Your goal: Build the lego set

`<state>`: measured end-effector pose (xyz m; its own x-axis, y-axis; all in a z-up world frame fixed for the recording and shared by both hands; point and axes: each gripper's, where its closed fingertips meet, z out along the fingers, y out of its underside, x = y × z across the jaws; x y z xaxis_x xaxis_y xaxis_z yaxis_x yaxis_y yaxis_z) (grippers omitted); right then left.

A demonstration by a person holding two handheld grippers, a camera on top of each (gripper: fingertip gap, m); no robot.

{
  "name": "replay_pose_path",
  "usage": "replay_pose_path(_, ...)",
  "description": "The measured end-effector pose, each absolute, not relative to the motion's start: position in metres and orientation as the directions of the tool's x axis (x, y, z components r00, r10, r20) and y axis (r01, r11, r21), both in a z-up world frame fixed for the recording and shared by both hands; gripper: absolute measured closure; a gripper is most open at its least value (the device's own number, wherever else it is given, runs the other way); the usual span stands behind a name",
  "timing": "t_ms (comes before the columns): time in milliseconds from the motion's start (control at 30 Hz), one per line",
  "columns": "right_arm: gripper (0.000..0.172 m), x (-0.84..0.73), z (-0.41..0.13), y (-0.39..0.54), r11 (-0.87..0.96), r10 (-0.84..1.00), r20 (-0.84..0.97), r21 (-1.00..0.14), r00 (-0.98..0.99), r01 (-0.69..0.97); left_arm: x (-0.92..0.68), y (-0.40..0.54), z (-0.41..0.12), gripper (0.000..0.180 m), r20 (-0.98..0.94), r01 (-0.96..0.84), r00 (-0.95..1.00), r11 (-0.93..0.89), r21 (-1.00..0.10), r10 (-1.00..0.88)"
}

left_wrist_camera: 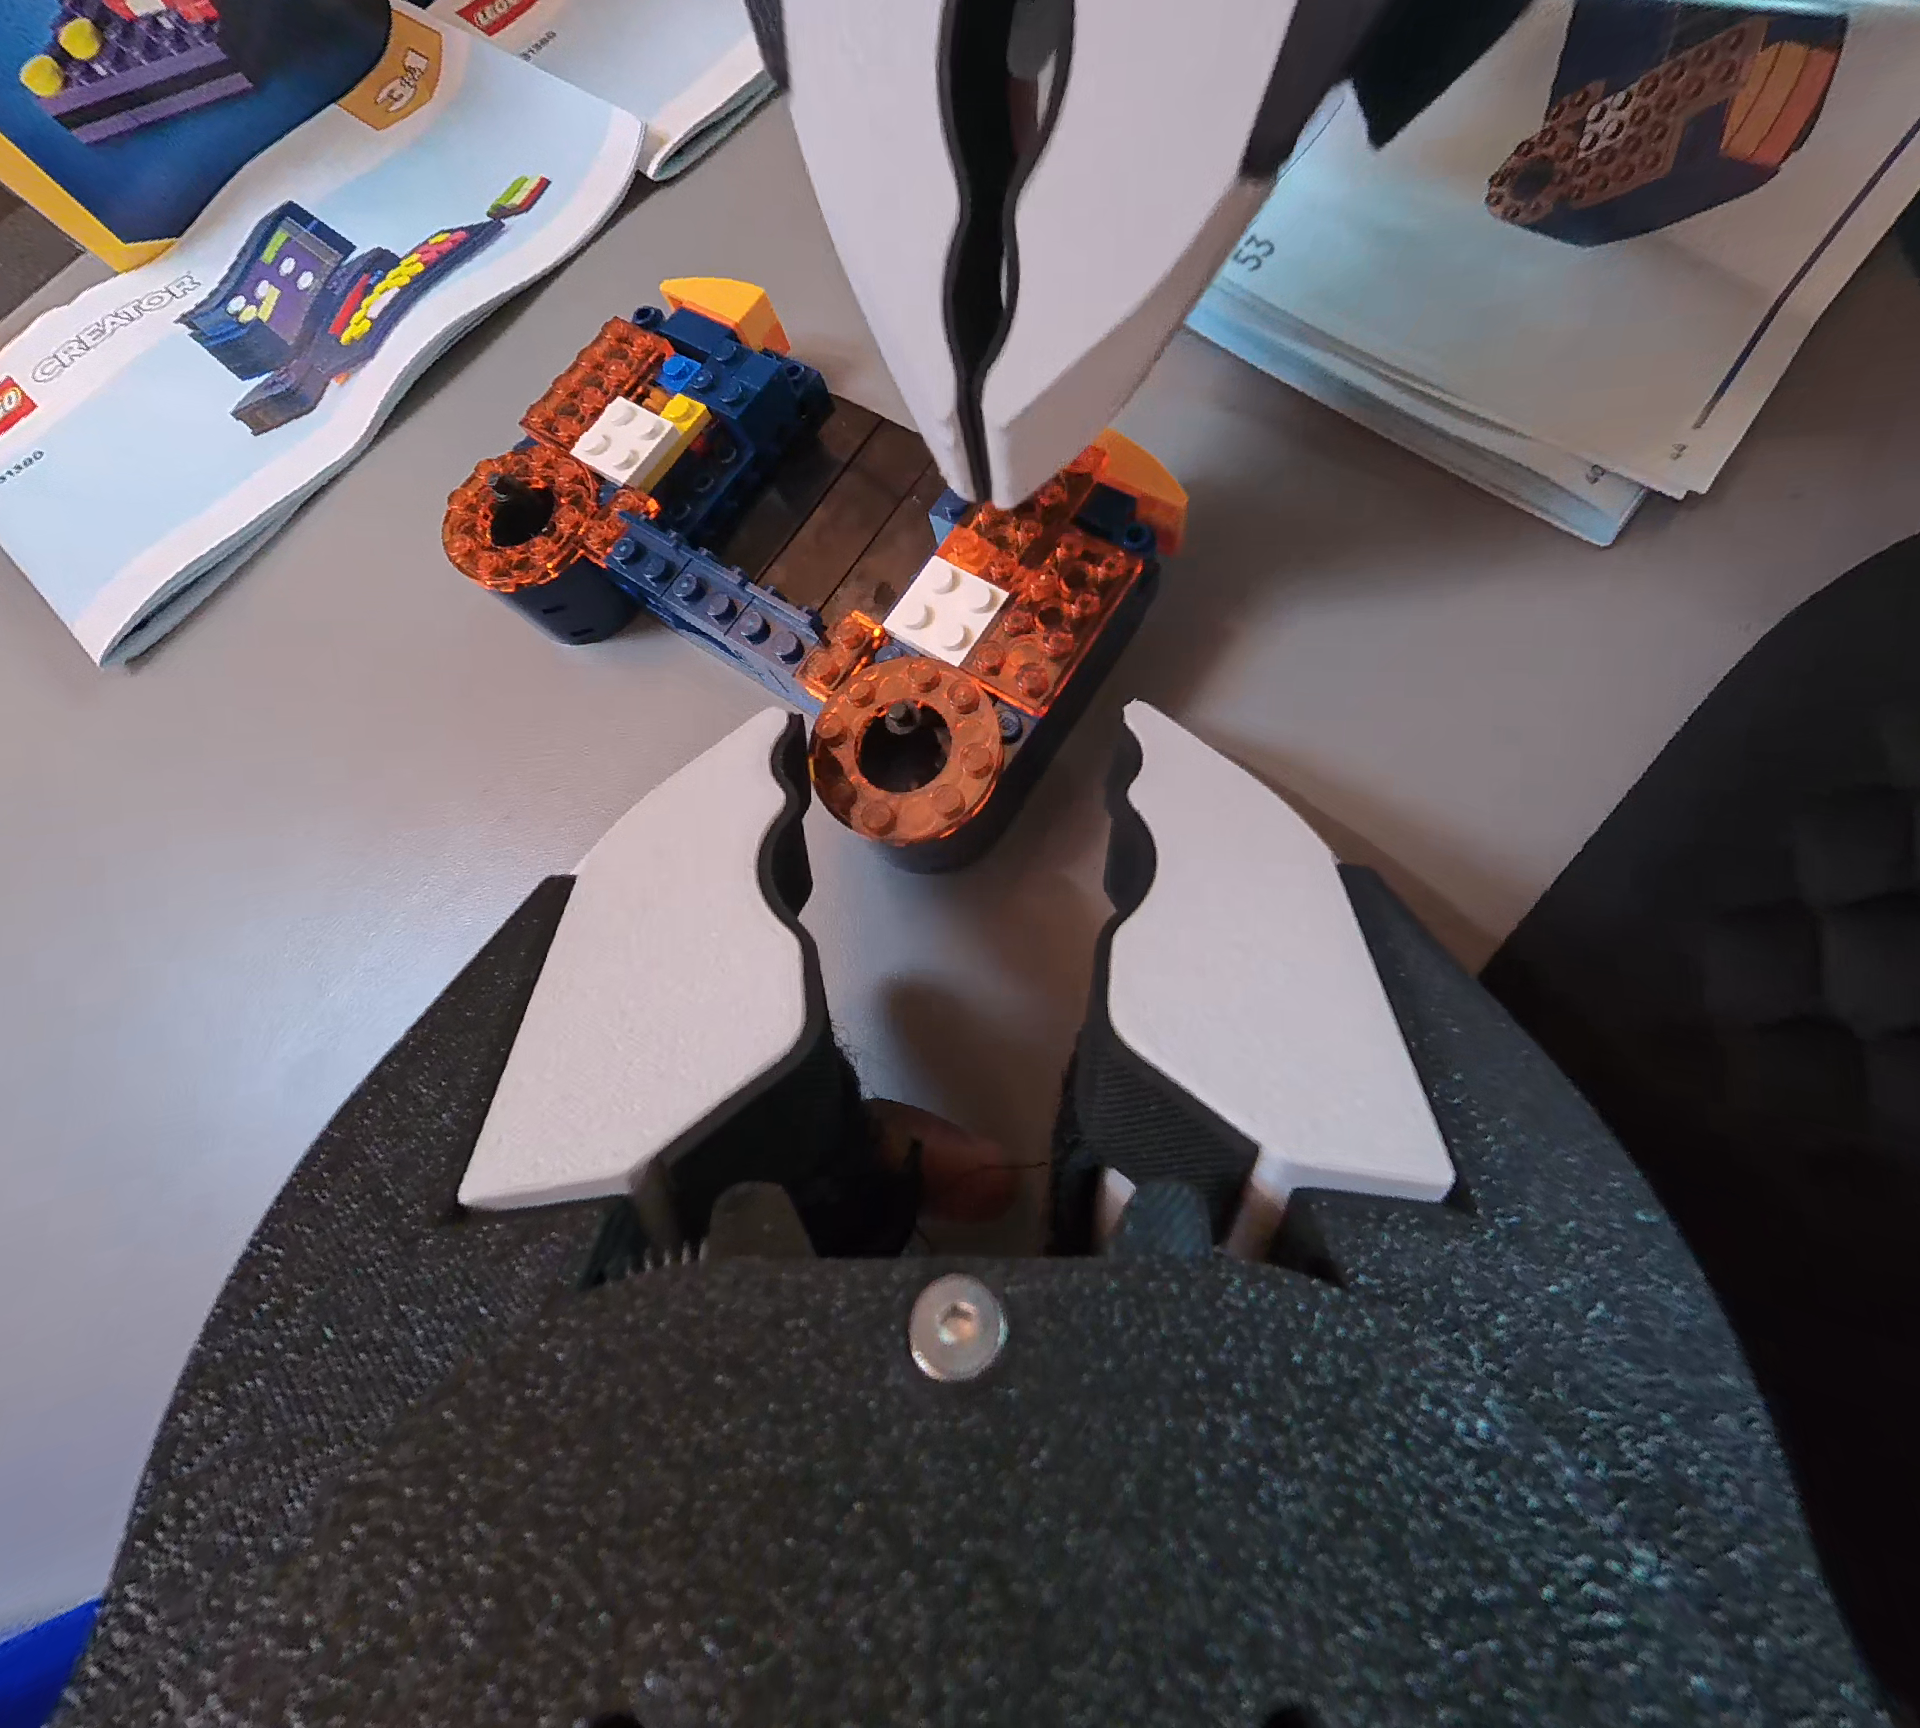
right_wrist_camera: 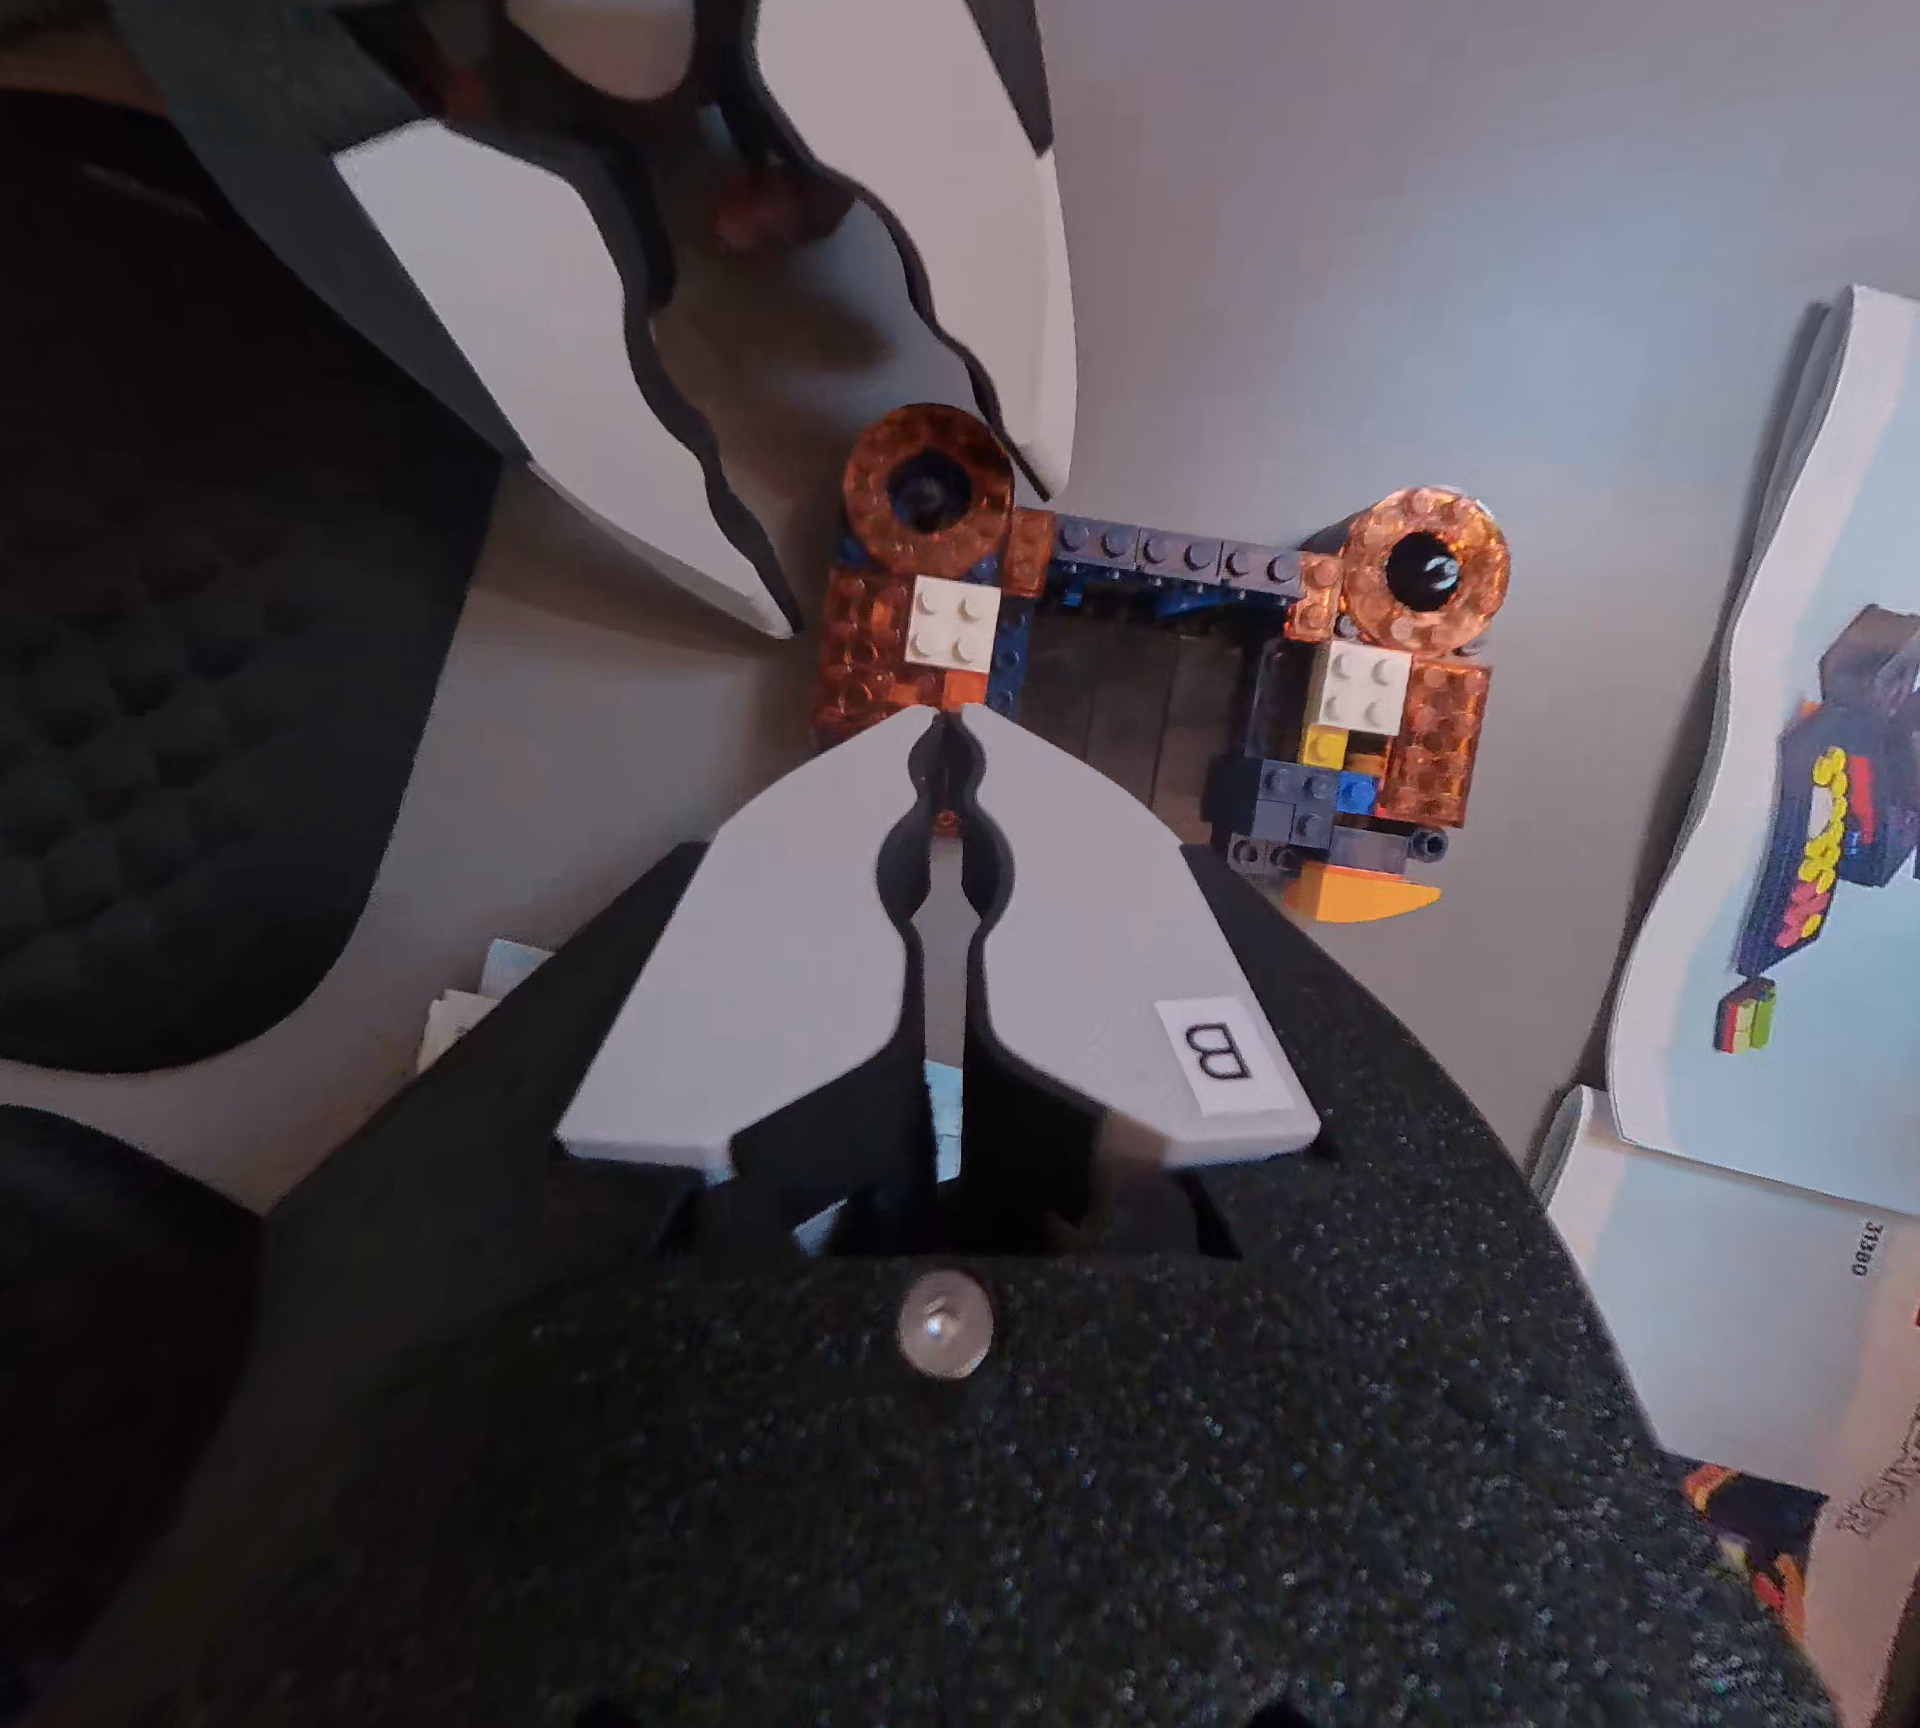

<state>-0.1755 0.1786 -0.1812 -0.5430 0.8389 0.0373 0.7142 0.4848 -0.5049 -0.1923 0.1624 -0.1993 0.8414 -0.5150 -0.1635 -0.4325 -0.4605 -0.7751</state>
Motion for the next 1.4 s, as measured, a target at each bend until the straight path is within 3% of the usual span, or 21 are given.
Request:
replay_pose_path(233,0.172,-0.175,-0.185,0.173,0.478,0.842,0.029,-0.503,-0.539,0.720,-0.195,0.164,-0.199,0.134,-0.159,-0.420,0.852,-0.470,-0.776,-0.498)
replay_pose_path(533,0.172,-0.176,-0.186,0.172,0.345,0.872,-0.139,-0.504,-0.469,0.792,-0.194,0.163,-0.200,0.134,-0.163,-0.427,0.849,-0.470,-0.772,-0.503)
replay_pose_path(667,0.172,-0.178,-0.185,0.171,0.378,0.866,-0.092,-0.524,-0.492,0.763,-0.194,0.163,-0.201,0.132,-0.167,-0.433,0.845,-0.469,-0.770,-0.507)
replay_pose_path(833,0.172,-0.157,-0.115,0.167,0.060,0.879,-0.227,-0.821,-0.421,0.568,-0.197,0.162,-0.201,0.127,-0.165,-0.434,0.846,-0.473,-0.767,-0.507)
replay_pose_path(933,0.148,-0.100,-0.081,0.203,-0.062,0.929,-0.223,-0.881,-0.295,0.469,-0.200,0.163,-0.192,0.124,-0.146,-0.385,0.865,-0.446,-0.808,-0.480)
replay_pose_path(1067,0.132,0.011,-0.068,0.293,-0.174,0.984,-0.171,-0.866,0.050,0.469,-0.207,0.169,-0.163,0.118,-0.171,-0.313,0.895,-0.304,-0.900,-0.413)
replay_pose_path(1200,0.126,0.112,-0.074,0.381,-0.290,0.933,-0.078,-0.742,0.351,0.605,-0.199,0.165,-0.121,0.118,-0.180,-0.227,0.897,-0.071,-0.971,-0.405)
replay_pose_path(1300,0.123,0.132,-0.072,0.414,-0.340,0.913,-0.071,-0.678,0.402,0.652,-0.195,0.160,-0.105,0.117,-0.129,-0.145,0.902,-0.008,-0.989,-0.412)
replay_pose_path(1400,0.136,0.113,-0.079,0.425,-0.288,0.943,-0.072,-0.662,0.324,0.692,-0.196,0.161,-0.099,0.117,-0.102,-0.110,0.916,0.000,-0.994,-0.388)
